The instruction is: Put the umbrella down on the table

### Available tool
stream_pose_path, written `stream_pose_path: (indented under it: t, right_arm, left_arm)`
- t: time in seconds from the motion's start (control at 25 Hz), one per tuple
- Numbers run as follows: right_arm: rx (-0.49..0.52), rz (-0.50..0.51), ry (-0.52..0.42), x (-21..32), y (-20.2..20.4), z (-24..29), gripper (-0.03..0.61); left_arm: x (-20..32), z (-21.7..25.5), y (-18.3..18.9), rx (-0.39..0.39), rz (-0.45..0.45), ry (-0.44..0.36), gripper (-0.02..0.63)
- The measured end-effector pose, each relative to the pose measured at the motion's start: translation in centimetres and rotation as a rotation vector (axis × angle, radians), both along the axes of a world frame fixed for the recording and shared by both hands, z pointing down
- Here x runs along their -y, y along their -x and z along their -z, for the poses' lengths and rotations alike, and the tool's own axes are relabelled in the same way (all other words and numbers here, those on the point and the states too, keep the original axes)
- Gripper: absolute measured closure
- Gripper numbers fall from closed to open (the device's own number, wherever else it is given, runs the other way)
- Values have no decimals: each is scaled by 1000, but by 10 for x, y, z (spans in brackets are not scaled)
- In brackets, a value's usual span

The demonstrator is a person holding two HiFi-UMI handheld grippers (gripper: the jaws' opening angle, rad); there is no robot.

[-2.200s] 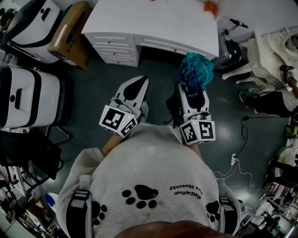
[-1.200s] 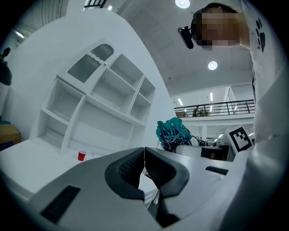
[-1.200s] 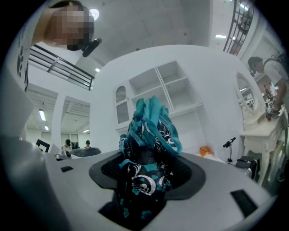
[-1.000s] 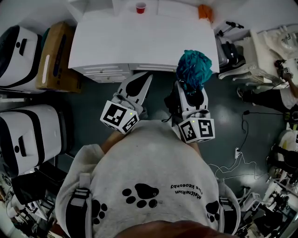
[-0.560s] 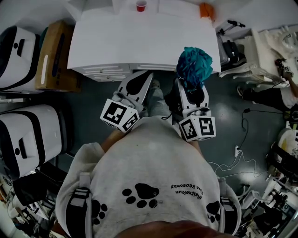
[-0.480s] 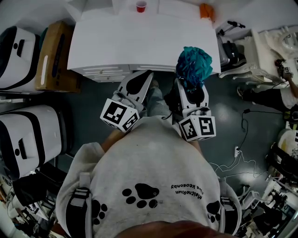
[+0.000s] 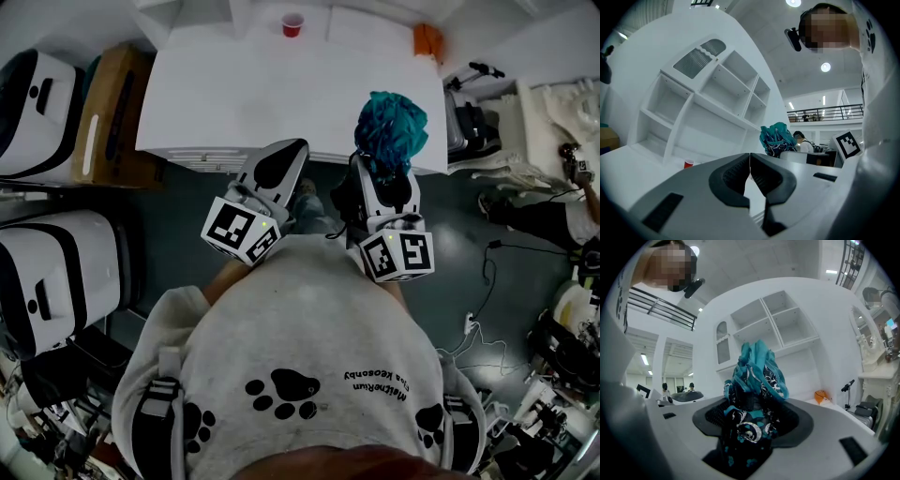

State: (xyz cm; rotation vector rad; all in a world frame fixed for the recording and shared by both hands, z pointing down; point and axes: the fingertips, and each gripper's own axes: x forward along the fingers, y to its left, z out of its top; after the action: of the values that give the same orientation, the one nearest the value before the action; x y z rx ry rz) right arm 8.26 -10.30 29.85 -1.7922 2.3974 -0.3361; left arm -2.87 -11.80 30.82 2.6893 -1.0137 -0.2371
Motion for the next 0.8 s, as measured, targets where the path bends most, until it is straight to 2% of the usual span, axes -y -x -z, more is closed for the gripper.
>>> stream_pose_path:
  t: [0.8]
  right_arm:
    - [34, 114, 133, 159, -41, -42, 305]
  left_arm:
    - [149, -29, -54, 57, 65, 88, 595]
